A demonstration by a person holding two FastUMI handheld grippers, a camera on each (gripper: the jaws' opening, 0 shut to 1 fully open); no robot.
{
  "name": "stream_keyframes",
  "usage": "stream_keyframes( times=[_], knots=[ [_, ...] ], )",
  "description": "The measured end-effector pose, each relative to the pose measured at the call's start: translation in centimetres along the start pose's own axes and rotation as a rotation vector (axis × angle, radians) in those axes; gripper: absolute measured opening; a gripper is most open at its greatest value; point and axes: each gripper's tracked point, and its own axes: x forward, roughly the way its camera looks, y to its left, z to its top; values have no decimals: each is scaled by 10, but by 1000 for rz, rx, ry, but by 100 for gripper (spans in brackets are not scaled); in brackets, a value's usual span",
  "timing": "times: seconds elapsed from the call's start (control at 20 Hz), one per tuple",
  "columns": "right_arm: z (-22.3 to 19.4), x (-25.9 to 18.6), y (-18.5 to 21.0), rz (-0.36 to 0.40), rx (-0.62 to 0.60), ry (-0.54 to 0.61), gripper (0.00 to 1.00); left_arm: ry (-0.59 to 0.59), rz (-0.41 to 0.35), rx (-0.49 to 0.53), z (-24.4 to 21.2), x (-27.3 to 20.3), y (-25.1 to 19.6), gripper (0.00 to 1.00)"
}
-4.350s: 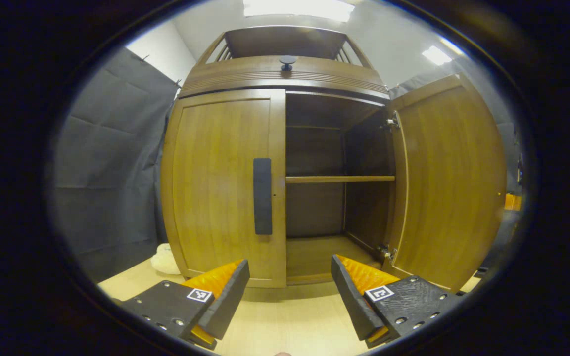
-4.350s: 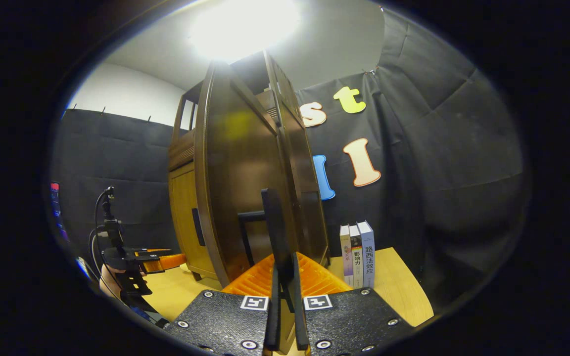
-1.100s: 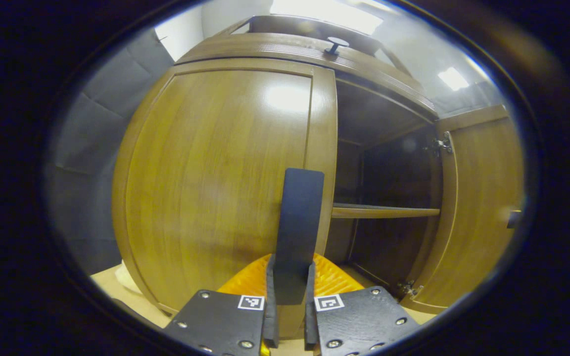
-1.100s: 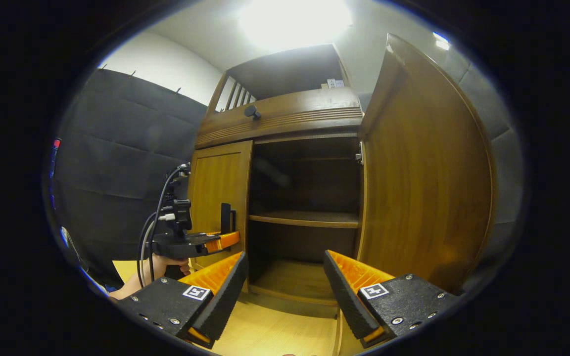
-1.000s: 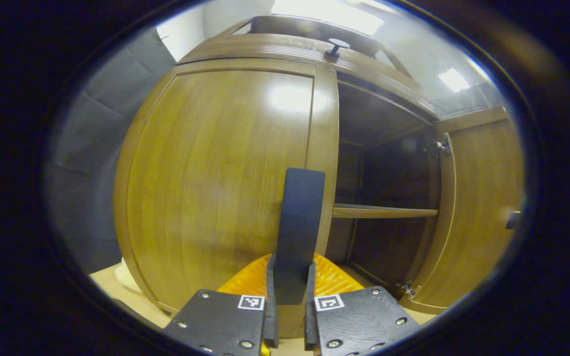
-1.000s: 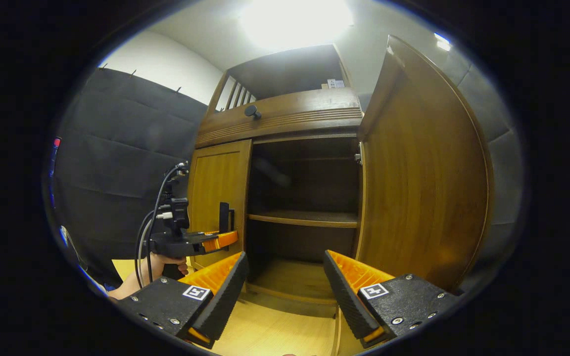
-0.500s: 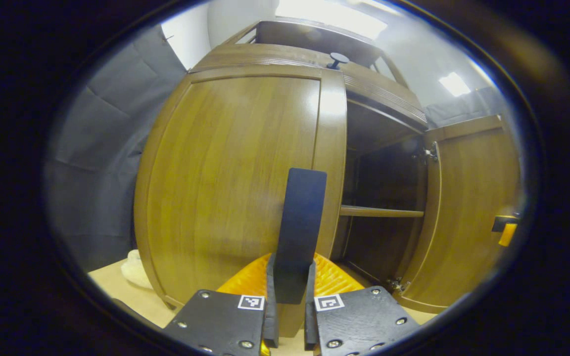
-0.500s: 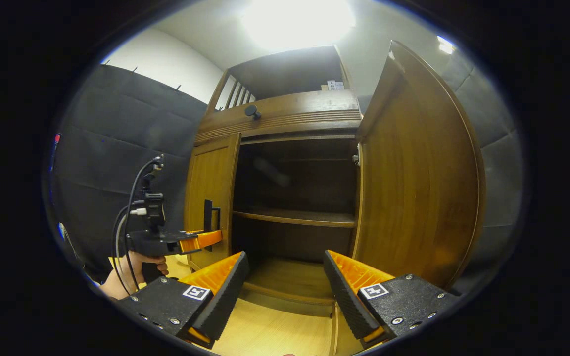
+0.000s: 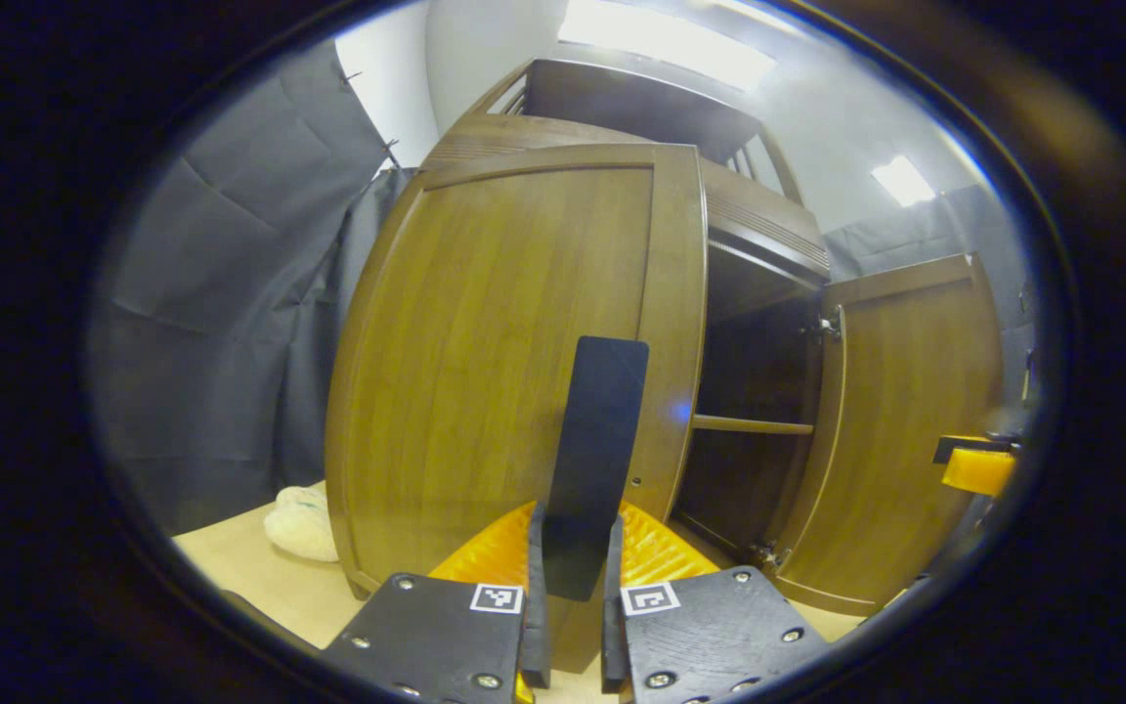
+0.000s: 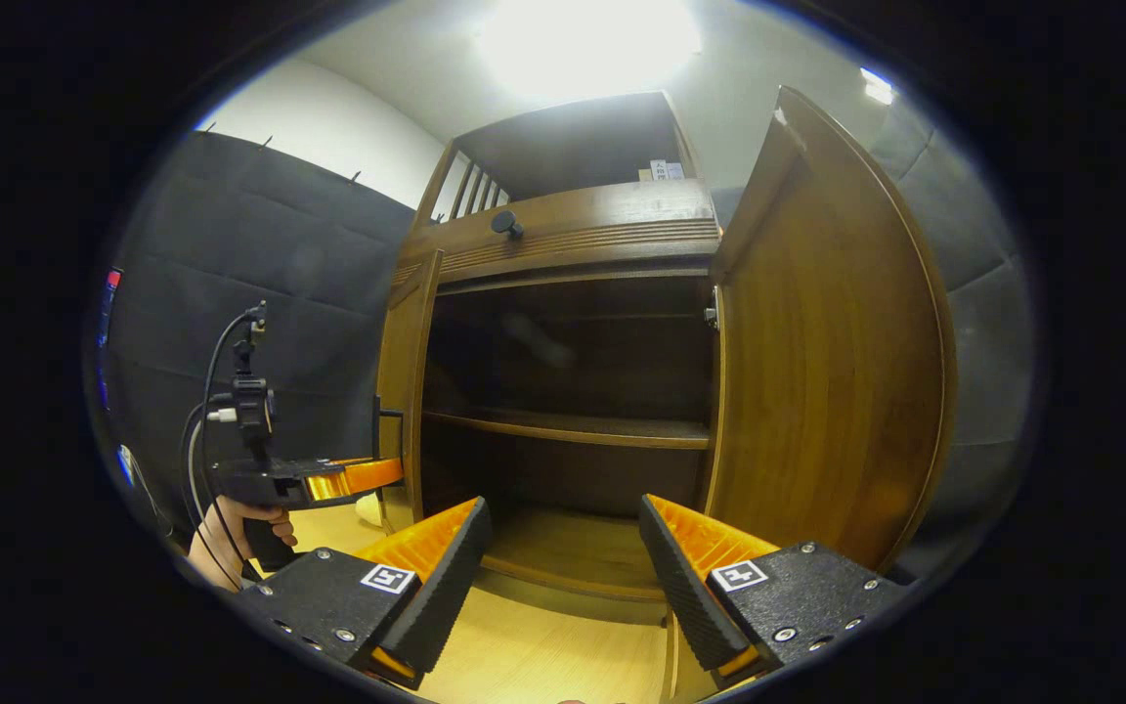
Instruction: Open the right door of the double-door shoe cabinet with the right hand, and open the left door with the left hand.
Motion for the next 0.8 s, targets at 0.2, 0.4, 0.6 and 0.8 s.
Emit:
stream_keyframes(
  times=[0.2,0.4,0.6,0.8],
  knots=[
    [2,-2,-1,-11,19,-7,94,-12,24,0,1,-1,2,22],
    [5,-4,4,-1,46,-13,94,-34,67,-7,2,0,6,22],
    [3,-14,31,42,31,-14,94,-72,139,-16,7,1,12,24],
    [1,-17,58,92,9,-12,94,-118,187,35,13,1,18,12]
  ],
)
